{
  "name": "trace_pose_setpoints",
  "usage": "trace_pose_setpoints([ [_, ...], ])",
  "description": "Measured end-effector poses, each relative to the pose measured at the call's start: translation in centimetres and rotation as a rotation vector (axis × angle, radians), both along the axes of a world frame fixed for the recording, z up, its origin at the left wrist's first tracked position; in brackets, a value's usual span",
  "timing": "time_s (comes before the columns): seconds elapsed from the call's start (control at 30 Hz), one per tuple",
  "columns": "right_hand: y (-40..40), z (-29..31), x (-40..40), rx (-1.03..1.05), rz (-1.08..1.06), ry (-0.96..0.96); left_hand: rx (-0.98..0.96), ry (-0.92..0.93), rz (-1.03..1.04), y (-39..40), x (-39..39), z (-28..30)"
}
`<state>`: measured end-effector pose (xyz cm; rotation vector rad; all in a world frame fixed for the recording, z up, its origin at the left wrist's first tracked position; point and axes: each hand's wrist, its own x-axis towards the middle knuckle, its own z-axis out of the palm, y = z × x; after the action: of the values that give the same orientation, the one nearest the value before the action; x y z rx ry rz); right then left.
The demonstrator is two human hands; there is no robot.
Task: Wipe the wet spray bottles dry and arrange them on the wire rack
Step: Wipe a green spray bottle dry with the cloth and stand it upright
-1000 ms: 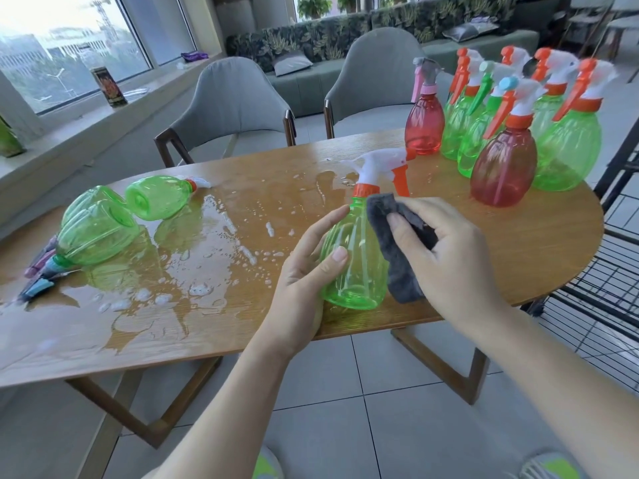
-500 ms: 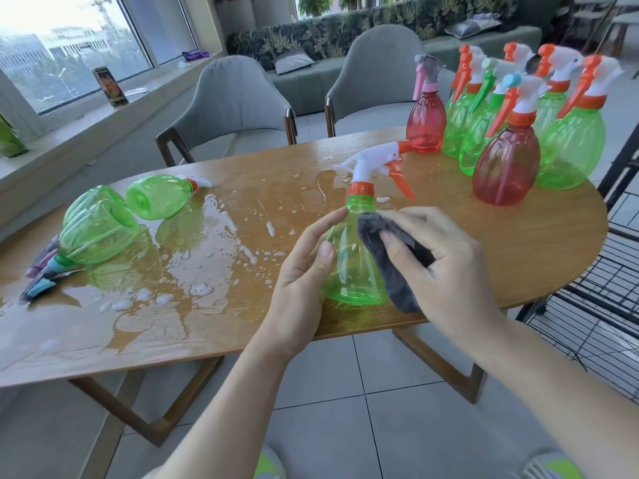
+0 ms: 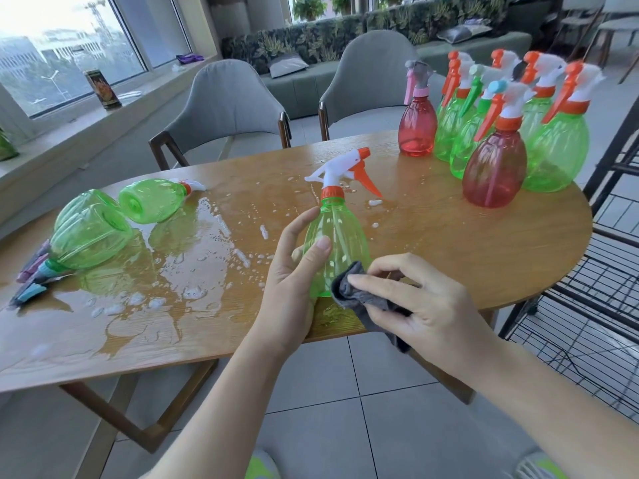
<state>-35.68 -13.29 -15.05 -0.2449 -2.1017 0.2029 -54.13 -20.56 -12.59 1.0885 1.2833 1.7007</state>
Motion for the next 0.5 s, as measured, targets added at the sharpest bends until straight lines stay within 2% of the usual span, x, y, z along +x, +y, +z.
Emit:
trace_pose_setpoints([
  [0.2,0.1,0.5,-0.4,-0.104,-0.068,0.086,0.028,0.069,0.015,0.0,0.0,-0.3],
  [0.5,1.6,2.8,-2.2,-0.18,-0.292,0.156,0.087,0.364,-0.021,-0.6,0.3,-0.4],
])
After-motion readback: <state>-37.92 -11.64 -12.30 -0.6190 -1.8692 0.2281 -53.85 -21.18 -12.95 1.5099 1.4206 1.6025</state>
